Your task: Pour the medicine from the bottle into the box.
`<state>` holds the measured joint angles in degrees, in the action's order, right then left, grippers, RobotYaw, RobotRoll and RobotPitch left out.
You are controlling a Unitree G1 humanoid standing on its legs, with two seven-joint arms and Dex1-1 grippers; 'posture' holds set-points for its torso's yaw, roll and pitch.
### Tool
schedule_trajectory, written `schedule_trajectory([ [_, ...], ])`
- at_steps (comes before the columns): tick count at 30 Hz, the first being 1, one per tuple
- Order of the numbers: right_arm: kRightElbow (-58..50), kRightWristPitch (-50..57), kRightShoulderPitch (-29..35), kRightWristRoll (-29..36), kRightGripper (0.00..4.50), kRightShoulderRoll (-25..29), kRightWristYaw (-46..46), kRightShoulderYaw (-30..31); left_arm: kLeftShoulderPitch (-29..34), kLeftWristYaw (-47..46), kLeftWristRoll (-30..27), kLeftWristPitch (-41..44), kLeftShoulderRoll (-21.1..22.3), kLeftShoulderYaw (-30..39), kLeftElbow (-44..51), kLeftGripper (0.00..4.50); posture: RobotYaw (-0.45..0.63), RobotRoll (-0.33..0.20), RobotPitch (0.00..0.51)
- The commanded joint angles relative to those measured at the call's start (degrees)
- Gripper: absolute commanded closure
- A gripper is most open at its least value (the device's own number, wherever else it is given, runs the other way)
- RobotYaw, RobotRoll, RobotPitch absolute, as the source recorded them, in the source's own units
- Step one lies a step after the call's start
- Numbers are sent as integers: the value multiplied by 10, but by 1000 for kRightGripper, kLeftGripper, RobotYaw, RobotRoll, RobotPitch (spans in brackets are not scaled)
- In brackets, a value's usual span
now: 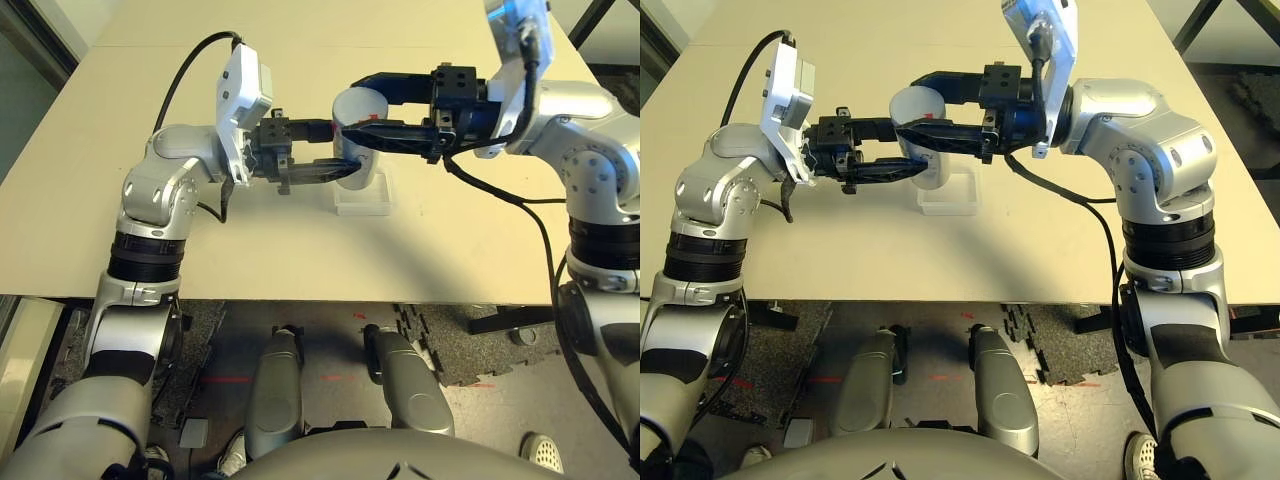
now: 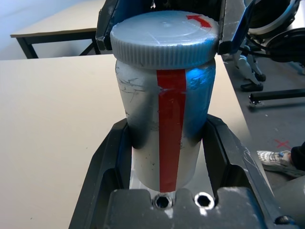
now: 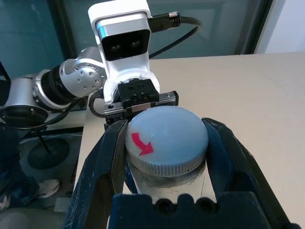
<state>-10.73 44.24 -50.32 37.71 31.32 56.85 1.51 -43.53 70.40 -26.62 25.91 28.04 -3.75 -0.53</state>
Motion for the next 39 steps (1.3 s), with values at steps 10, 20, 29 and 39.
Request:
schedule_trajectory([
  [10,-7,30,2,18,593,19,-14,-9,1,-11,-12,-10,-13,-3,24,2192,4,0,208],
  [20,-89,119,-24,95,0,-2,-126,-58,2,-35,8,-44,-3,8,-18,2192,-12,0,201],
  [29,-87,75,-16,40,0,-12,-145,-7,-5,-36,6,-52,-3,2,-31,2192,-16,0,197],
  [39,-41,28,-23,-19,0,-28,-157,9,-4,-40,0,-43,-3,1,-18,2192,-8,0,200],
])
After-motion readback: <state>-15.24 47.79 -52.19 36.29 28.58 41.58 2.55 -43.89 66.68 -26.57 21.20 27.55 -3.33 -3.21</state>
